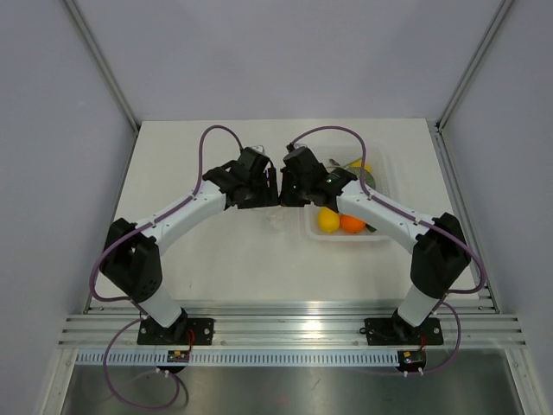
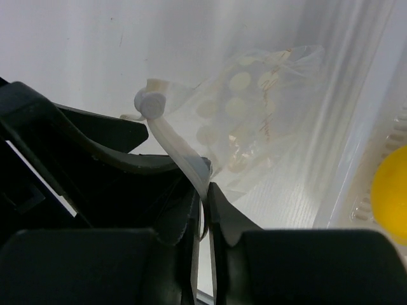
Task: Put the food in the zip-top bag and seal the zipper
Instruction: Open the zipper of the food storage bag at the center of the board.
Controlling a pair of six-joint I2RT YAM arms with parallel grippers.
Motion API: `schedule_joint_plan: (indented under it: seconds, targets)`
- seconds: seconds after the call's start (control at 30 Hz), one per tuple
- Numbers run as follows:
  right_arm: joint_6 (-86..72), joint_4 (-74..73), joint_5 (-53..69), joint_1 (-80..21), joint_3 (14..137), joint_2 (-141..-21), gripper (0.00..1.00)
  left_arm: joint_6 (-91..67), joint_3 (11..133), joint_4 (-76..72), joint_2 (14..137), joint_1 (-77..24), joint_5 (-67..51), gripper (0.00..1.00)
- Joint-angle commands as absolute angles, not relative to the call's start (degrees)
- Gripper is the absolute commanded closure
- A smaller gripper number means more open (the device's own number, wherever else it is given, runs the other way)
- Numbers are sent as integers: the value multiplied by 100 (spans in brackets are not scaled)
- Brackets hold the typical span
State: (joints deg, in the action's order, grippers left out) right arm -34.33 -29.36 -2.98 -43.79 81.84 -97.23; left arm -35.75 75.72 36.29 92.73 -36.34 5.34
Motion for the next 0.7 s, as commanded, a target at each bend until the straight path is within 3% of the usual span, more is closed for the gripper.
schedule_joint_plan:
  seconds: [0.0, 0.13, 0.23, 0.5, 0.67]
  targets:
    - [-3463, -2637, -26, -4500, 8183, -9519, 84, -3665, 7866, 2944, 9325, -3691, 361, 30]
    - [-3498, -2549, -61, -4500, 8121, -9343, 67, -3621, 7726, 2883, 9290, -3691, 255, 29]
    - [-3498, -2514, -140, -4500, 8112, -9106, 61, -3472, 7691, 2935, 9272, -3691, 194, 30]
    - [-3331, -2821, -746, -4474, 8130, -8482, 56, -3287, 7857, 3005, 9492, -3691, 35, 31]
    - [-3349, -3015, -827, -3948, 7428, -7938, 54, -3305, 8085, 3199, 9703, -3709, -53, 30]
